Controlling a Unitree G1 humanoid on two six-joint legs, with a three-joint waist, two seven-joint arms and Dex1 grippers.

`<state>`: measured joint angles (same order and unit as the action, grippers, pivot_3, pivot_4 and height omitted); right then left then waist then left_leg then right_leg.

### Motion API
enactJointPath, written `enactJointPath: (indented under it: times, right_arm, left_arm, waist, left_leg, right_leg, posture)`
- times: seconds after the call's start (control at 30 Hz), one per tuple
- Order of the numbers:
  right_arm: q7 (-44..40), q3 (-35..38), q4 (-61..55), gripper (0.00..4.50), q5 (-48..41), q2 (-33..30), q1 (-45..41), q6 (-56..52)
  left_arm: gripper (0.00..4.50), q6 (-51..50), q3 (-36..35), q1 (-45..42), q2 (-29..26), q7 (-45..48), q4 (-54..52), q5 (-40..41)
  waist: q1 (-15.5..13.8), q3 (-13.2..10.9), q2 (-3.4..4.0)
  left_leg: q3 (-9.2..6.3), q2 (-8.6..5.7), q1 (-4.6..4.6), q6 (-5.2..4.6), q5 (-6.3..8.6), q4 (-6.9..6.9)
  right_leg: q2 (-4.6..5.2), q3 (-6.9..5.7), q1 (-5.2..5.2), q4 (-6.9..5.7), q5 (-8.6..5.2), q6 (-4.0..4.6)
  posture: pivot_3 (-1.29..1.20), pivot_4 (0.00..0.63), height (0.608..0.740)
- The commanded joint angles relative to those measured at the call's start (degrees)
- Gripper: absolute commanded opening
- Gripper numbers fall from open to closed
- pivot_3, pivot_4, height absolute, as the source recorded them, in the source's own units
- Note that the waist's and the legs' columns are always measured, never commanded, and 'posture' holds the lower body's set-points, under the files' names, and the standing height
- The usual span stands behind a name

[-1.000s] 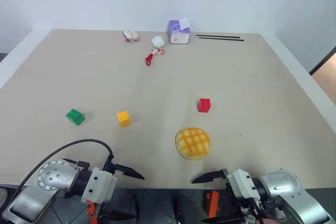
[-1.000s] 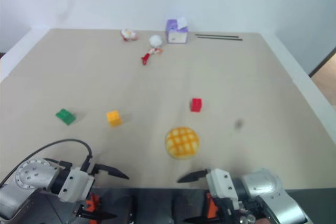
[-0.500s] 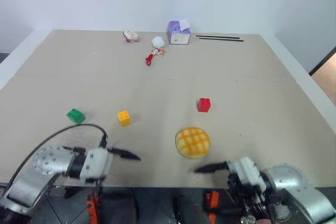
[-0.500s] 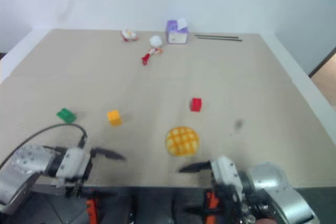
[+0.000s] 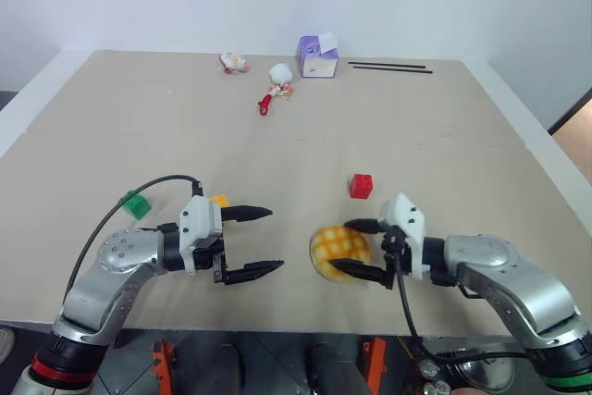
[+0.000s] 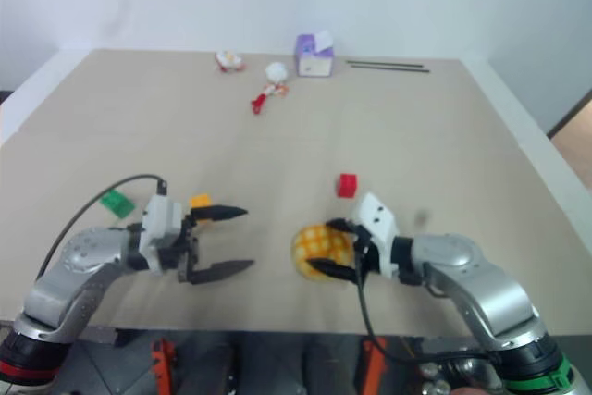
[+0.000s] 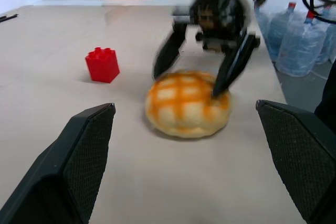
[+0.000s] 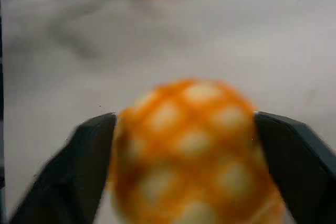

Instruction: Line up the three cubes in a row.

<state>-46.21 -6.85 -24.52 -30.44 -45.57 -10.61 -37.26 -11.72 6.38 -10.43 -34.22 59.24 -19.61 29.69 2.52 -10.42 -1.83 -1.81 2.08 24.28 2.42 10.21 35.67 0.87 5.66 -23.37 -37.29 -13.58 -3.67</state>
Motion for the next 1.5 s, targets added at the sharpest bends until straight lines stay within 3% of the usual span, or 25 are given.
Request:
enactJointPath:
  times: [0.03, 0.07, 0.1, 0.2, 0.3, 0.37, 0.53, 0.67, 0.73, 1.03, 1.33, 1.37, 1.5]
  right_arm:
    - [0.2, -1.3, 1.3, 3.17, 2.5, 0.1, -0.9, -0.6]
    - [0.3, -1.6, 1.8, 2.48, 3.3, 0.4, -1.0, -0.5]
    - [0.3, -1.4, 2.2, 2.12, 3.6, 0.8, -1.1, -0.4]
    - [0.7, 0.4, 1.4, 1.53, 1.8, 2.1, -1.5, -1.2]
    - [1.0, 3.4, -0.4, 0.44, 0.1, 2.8, -0.6, -2.1]
    - [1.1, 5.9, -1.6, 0.02, -1.9, 3.3, 0.1, -2.6]
    - [4.7, 19.9, -3.3, 0.02, -15.8, 6.5, -3.2, -6.7]
    - [11.1, 28.8, -0.5, 0.02, -19.0, 7.7, -6.6, -6.4]
    - [15.1, 31.5, 1.5, 0.02, -17.0, 8.0, -7.6, -5.1]
    - [42.3, 33.0, 20.6, 0.02, 7.9, 9.1, -8.6, 0.6]
    - [47.8, 39.0, 27.0, 0.02, 10.3, 10.9, -7.7, -0.7]
    - [47.9, 39.3, 27.0, 0.76, 10.3, 11.1, -7.7, -0.8]
    - [48.3, 40.6, 27.5, 2.10, 10.0, 11.3, -8.2, -0.5]
  left_arm:
    - [4.50, 0.4, 0.1, -1.8, 0.9, -0.5, -0.8, -0.8]
    - [4.50, 0.9, 0.3, -2.0, 1.2, -0.6, -0.5, -1.2]
    - [4.50, 1.3, 0.4, -2.2, 1.8, -0.8, -0.2, -1.7]
    - [4.50, 1.5, 0.5, -2.9, 3.0, -1.5, 0.4, -2.0]
    - [4.50, 1.9, 0.7, -4.2, 4.5, -1.8, 1.8, -3.0]
    - [4.50, 2.1, 0.8, -5.3, 5.4, -2.3, 2.7, -3.7]
    - [4.50, -0.1, 1.9, -10.7, 8.9, -4.4, 6.6, -4.8]
    - [4.50, -0.4, 3.9, -15.5, 13.0, -5.8, 10.0, -6.0]
    - [4.50, -0.1, 5.3, -18.2, 15.9, -6.5, 12.4, -7.1]
    - [4.50, 7.0, 10.0, -29.4, 30.7, -8.9, 27.5, -13.2]
    - [4.50, 10.2, 10.9, -33.6, 37.7, -9.9, 36.4, -16.0]
    - [4.50, 10.3, 11.0, -33.5, 37.9, -9.8, 36.5, -16.2]
    - [4.50, 10.4, 11.5, -32.7, 37.8, -9.1, 36.0, -16.7]
  waist:
    - [0.0, 0.0, -0.01]
    - [0.0, 0.0, -0.01]
    - [0.0, 0.0, -0.01]
    - [0.1, 0.0, -0.01]
    - [0.0, 0.0, -0.01]
    - [0.0, 0.0, -0.01]
    - [0.0, 0.0, 0.00]
    - [0.0, 0.0, 0.00]
    - [-0.1, 0.0, 0.00]
    - [0.0, 0.0, 0.10]
    - [0.3, 0.1, 0.32]
    - [0.3, 0.1, 0.34]
    - [0.2, 0.1, 0.37]
  left_leg:
    - [0.01, 0.00, 0.00, 0.00, 0.00, 0.03]
    - [0.03, 0.01, -0.01, 0.00, 0.00, 0.12]
    - [0.03, 0.01, -0.02, -0.01, -0.01, 0.17]
    - [0.03, 0.02, -0.06, -0.03, -0.03, 0.24]
    - [0.04, 0.02, -0.04, -0.04, -0.03, 0.26]
    - [0.03, 0.02, -0.03, -0.05, -0.04, 0.27]
    - [0.02, 0.00, 0.04, -0.05, -0.04, 0.27]
    - [0.02, -0.03, 0.04, -0.06, -0.05, 0.35]
    - [0.01, -0.06, 0.05, -0.07, -0.05, 0.40]
    - [0.11, -0.28, 0.10, -0.08, -0.06, 0.36]
    - [0.23, -0.31, 0.00, -0.22, -0.01, 0.17]
    - [0.23, -0.31, -0.01, -0.23, -0.02, 0.17]
    - [0.23, -0.35, 0.01, -0.30, -0.06, 0.17]
  right_leg:
    - [0.00, 0.01, 0.00, 0.00, 0.01, -0.01]
    - [0.00, 0.01, 0.04, 0.00, 0.06, -0.02]
    - [0.00, 0.01, 0.06, 0.00, 0.09, -0.01]
    - [0.00, 0.01, 0.10, 0.00, 0.13, 0.00]
    - [-0.01, 0.02, 0.09, -0.01, 0.18, -0.02]
    - [-0.02, 0.01, 0.09, -0.01, 0.19, -0.03]
    - [-0.03, 0.04, 0.06, 0.00, 0.22, -0.09]
    - [-0.02, 0.09, 0.11, 0.00, 0.28, -0.18]
    - [-0.02, 0.09, 0.12, 0.01, 0.29, -0.19]
    - [0.05, 0.36, 0.06, 0.02, 0.32, -0.34]
    - [0.02, 0.57, 0.01, 0.04, 0.40, -0.61]
    - [0.02, 0.58, 0.01, 0.04, 0.40, -0.62]
    - [0.03, 0.62, 0.02, 0.04, 0.40, -0.60]
  posture:
    - [0.00, 0.150, 0.740]
    - [0.00, 0.150, 0.740]
    - [0.00, 0.150, 0.740]
    - [0.00, 0.150, 0.740]
    - [0.00, 0.150, 0.740]
    - [0.00, 0.150, 0.740]
    - [0.00, 0.150, 0.740]
    - [0.00, 0.150, 0.740]
    - [0.00, 0.150, 0.740]
    - [0.00, 0.150, 0.740]
    - [0.00, 0.150, 0.740]
    - [0.00, 0.150, 0.740]
    - [0.00, 0.150, 0.740]
